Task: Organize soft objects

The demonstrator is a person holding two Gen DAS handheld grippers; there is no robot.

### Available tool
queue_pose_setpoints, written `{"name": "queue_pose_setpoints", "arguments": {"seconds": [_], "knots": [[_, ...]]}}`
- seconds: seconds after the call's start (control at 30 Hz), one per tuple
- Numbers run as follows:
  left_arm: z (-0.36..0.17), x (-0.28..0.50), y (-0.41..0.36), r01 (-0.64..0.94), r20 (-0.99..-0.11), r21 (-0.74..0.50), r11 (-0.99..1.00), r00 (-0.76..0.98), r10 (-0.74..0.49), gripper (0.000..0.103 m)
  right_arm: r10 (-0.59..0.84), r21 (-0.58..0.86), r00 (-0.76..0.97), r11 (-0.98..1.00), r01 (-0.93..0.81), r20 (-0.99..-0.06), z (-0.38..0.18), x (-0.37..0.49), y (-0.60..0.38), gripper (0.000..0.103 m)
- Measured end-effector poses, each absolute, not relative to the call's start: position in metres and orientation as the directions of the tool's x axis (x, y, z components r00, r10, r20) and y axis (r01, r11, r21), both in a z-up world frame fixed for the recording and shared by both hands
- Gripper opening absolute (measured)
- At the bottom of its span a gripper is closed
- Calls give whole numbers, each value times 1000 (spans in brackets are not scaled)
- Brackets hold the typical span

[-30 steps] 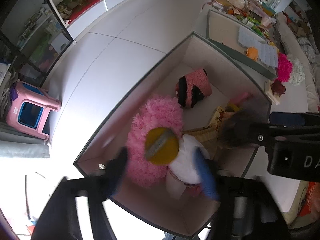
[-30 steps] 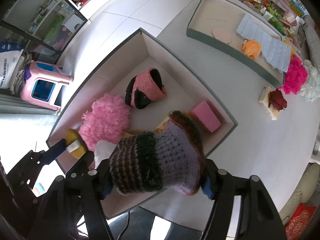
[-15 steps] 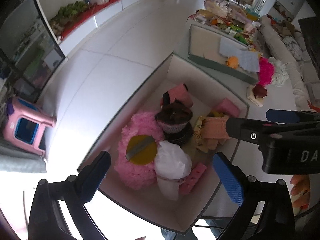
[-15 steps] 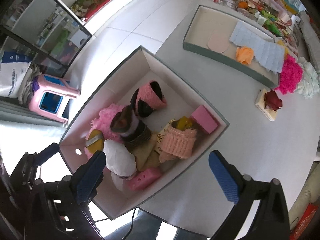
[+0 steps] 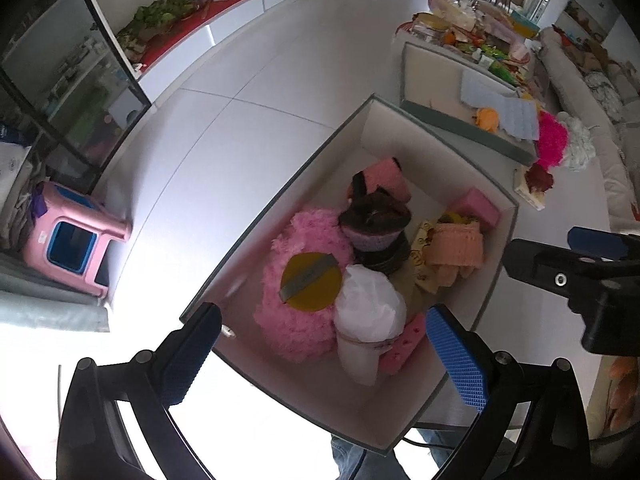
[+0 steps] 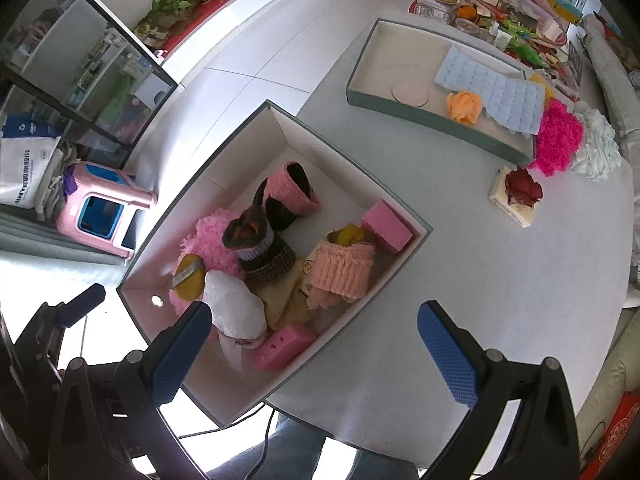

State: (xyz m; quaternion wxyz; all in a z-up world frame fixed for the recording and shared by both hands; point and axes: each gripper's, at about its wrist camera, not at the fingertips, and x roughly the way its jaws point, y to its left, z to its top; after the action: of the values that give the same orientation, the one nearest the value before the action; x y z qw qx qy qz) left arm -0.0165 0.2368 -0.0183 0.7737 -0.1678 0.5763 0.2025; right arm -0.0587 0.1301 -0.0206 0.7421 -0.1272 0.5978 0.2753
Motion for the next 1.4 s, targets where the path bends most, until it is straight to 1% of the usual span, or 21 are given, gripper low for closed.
{"name": "queue_pose_setpoints", "arguments": {"seconds": [0.47, 0.83, 1.4], "knots": [[-20, -18, 234, -494, -962, -1, 869, 238, 135, 103, 250, 130, 134, 807, -577, -959, -21, -68, 137, 103], [-18, -19, 232, -485, -959, 39, 874, 227, 169, 103, 236, 117, 139, 815, -568, -962, -22, -70, 135, 103], [-22, -11, 232, -455, -962, 9, 891, 239, 132, 103, 226, 105, 147, 815, -570, -963, -22, -70, 137, 103]]}}
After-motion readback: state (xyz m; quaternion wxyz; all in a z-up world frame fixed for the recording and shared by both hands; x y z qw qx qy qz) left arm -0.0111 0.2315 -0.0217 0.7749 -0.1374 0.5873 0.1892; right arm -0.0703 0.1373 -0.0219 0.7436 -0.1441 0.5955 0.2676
